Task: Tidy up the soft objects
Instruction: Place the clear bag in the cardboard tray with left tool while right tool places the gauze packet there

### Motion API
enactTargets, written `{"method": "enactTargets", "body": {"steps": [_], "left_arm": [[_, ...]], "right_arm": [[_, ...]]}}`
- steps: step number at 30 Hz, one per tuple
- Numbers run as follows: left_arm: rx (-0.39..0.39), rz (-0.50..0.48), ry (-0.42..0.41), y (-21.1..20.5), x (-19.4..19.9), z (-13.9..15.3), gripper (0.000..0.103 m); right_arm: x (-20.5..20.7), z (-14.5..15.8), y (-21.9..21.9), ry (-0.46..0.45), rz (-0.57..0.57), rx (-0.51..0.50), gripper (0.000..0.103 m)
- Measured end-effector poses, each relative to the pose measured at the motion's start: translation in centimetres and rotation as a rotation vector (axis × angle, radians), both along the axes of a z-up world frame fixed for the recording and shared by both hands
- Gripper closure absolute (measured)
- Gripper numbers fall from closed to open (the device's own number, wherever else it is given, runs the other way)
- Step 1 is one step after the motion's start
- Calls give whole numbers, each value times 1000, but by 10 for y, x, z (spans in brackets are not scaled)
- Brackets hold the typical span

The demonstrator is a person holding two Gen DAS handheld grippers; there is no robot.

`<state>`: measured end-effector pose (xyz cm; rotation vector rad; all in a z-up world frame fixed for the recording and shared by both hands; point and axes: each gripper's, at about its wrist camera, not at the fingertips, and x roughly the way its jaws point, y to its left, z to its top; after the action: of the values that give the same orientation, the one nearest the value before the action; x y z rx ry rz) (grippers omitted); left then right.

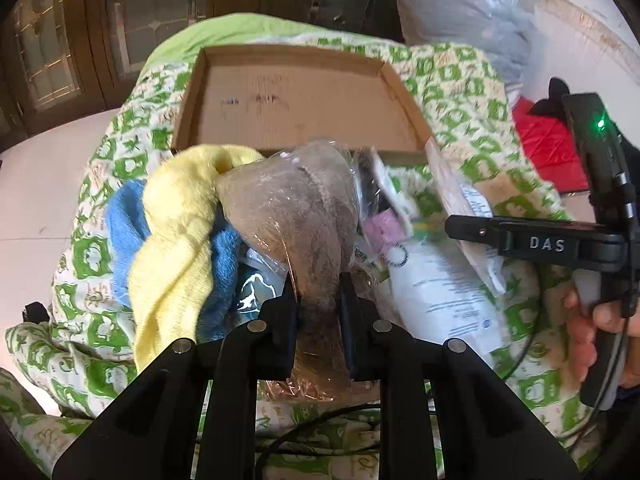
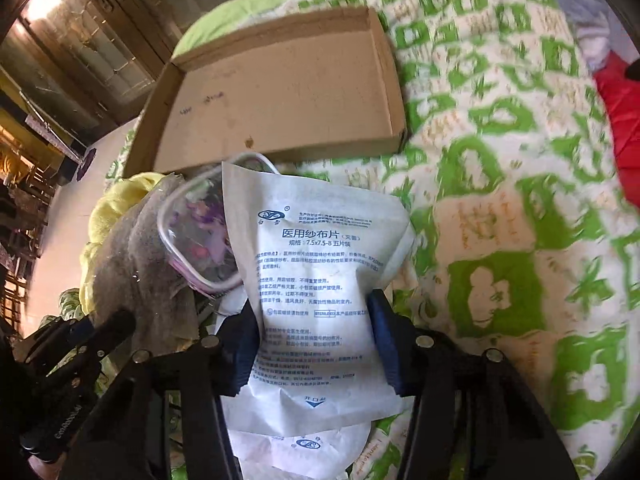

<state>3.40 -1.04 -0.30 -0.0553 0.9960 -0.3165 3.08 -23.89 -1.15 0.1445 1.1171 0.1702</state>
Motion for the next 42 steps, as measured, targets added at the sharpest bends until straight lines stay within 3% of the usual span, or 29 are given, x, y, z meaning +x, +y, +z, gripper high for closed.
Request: {"method": "enactTargets", "body": {"steps": [6,12,21,42], "left_arm": [[-45,27,-41,11,-2,24,85],[-26,44,-53,15,8,33,85],[20,31,-39,5,26,26,85],[73,39,-42,1,65,18,85]], "right_arm": [[-7,15,-8,-34,7,9,51],[-11,21,-7,-45,24,2,51],[6,9,-2,-18,28,-15,51],[36,17,-3,-39,20,-24,51]]}}
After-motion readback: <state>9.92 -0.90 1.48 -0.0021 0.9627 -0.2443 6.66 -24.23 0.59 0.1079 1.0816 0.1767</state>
